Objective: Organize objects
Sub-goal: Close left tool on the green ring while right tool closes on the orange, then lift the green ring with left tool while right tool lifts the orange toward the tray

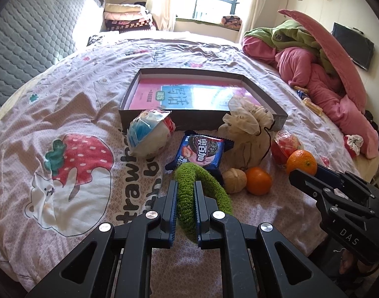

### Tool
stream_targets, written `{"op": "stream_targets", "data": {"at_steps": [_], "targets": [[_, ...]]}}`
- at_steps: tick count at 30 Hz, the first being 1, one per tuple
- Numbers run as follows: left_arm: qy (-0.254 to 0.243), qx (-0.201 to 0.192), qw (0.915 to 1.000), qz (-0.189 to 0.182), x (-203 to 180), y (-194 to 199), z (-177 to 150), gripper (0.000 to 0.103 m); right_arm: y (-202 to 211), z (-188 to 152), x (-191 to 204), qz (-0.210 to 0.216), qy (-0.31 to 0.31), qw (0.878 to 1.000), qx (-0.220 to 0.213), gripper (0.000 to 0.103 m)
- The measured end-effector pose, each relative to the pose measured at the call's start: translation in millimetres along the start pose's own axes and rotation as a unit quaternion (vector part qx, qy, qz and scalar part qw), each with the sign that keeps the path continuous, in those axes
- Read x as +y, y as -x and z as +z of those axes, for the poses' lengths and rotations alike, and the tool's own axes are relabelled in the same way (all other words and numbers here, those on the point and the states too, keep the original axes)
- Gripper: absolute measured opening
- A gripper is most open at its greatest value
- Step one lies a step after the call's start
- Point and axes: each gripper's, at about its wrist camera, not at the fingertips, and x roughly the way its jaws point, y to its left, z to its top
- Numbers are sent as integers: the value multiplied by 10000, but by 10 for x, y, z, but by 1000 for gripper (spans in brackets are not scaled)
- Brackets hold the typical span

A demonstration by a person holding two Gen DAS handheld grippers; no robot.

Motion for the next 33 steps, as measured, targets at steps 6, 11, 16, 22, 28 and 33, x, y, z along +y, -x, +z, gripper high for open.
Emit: {"op": "stream_targets", "data": {"at_steps": [6, 11, 16, 22, 28, 33], "targets": [[-113, -187, 9997, 93, -66, 102, 40, 11, 70, 27, 30, 14, 87, 9998, -168, 39], [-165, -337, 9992, 130, -108, 178, 92, 11, 107, 65, 53, 5, 181, 9994, -284, 39], [-163, -428, 9988, 165, -117, 216, 171, 11, 132, 106, 62, 38, 207, 9991, -381, 39], [-142, -503, 9984, 226, -119, 232, 240, 12, 145, 176, 57, 62, 228, 9985, -495, 39], [-96, -537, 9981, 285, -104, 195, 317, 12, 124, 276, 38, 111, 257, 9980, -562, 39], [-41, -606, 9976, 330, -91, 170, 412, 12, 101, 354, 26, 130, 287, 9976, -617, 39]]}}
